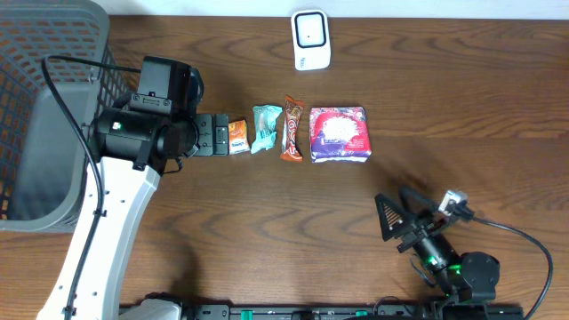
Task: Scan the item barcode
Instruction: 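Raise the right gripper and reach toward the purple-red package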
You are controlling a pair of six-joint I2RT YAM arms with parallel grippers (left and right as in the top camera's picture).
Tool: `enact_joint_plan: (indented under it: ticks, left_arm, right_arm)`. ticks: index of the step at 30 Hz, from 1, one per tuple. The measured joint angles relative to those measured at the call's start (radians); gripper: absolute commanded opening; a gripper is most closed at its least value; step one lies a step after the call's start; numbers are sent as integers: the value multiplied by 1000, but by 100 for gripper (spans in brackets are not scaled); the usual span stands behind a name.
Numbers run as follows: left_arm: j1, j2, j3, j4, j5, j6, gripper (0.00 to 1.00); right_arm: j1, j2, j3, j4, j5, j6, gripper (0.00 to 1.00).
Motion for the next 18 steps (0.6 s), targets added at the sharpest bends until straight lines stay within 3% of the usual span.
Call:
enact_joint_plan:
  ticks: [2,4,9,15,18]
  left_arm:
    - [0,0,0,0,0,0,98]
    - [0,0,0,0,0,0,98]
    - [0,0,-2,0,0,0,98]
    - [0,0,-2,0,0,0,98]
    - [0,0,-2,0,0,0,98]
  right_arm:
    - [0,0,-1,63,-28,95,99]
    - [0,3,-1,230,-68,172,99]
    - [0,2,5,573,-96,248,99]
    - [0,8,70,539,-43,250,99]
    - [0,33,172,418,-36,171,99]
